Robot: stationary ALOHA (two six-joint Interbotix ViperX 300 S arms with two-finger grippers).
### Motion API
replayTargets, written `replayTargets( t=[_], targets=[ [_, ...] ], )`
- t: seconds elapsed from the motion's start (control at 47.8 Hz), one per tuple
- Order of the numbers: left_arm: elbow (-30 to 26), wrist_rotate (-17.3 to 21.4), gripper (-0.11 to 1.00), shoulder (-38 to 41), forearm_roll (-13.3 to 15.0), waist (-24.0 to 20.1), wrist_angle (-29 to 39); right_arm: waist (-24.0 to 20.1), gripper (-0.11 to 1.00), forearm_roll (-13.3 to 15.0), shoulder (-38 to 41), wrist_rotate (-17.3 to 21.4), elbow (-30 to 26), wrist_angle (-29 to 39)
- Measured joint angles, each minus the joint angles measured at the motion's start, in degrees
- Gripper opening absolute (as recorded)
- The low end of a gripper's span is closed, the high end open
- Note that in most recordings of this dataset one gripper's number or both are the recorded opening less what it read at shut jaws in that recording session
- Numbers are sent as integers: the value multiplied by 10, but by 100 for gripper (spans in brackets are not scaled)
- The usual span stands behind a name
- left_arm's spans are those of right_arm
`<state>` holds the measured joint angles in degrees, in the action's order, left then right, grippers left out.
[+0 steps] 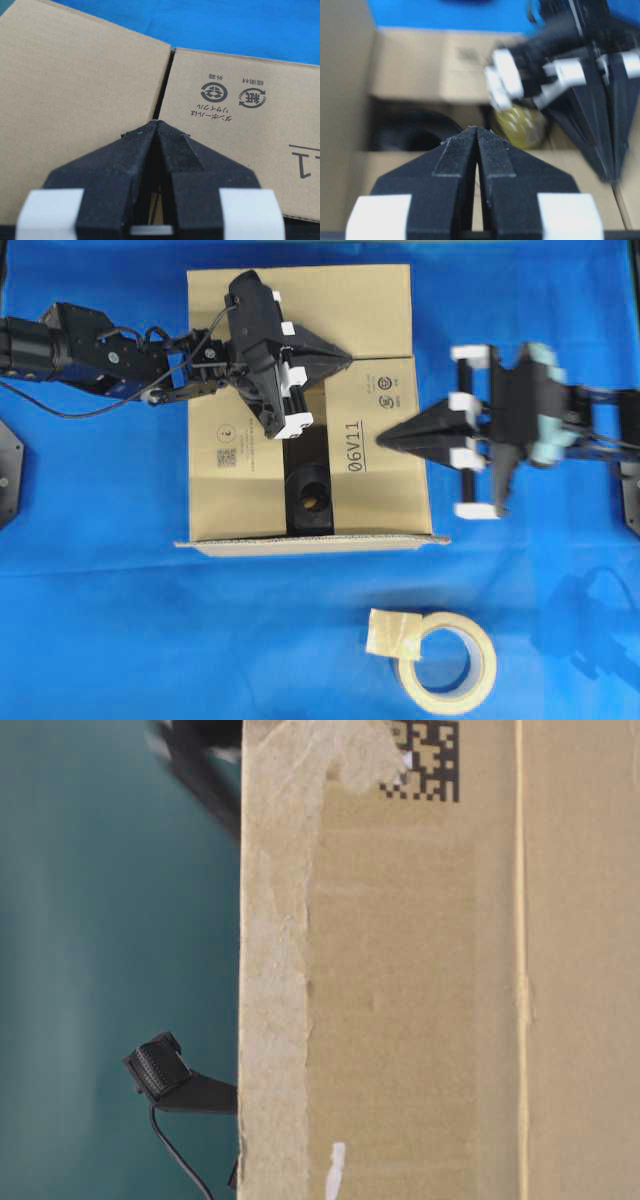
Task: Close the cardboard box.
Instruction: 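Swing the right gripper down and fold the front flap up over the box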
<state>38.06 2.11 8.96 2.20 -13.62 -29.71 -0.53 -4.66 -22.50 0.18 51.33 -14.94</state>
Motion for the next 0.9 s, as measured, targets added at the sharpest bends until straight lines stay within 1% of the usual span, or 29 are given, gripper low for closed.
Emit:
replayTargets(
  t=[0.084, 0.23, 0.335, 0.439, 0.481, 0.586, 0.691, 0.795, 0.9],
  targets=[
    [1, -1, 0, 0, 0, 0, 1, -30, 0, 1, -43, -1, 3, 9],
    [4, -2, 0, 0, 0, 0, 2, -105, 0, 0, -104, 0, 18, 11],
    [6, -2, 0, 0, 0, 0, 3, -157, 0, 1, -120, 0, 25, 11],
    [7, -2, 0, 0, 0, 0, 3, -203, 0, 2, -112, -3, 37, 10],
    [7, -2, 0, 0, 0, 0, 3, -214, 0, 2, -106, -4, 44, 10],
    [7, -2, 0, 0, 0, 0, 3, -221, 0, 2, -80, -1, 62, -2],
    [7, -3, 0, 0, 0, 0, 4, -222, 0, 1, -47, 1, 72, -33],
    [7, -3, 0, 0, 0, 0, 3, -223, 0, 1, -15, 1, 75, -57],
    [7, -3, 0, 0, 0, 0, 3, -223, 0, 1, 1, 1, 74, -65]
  ],
)
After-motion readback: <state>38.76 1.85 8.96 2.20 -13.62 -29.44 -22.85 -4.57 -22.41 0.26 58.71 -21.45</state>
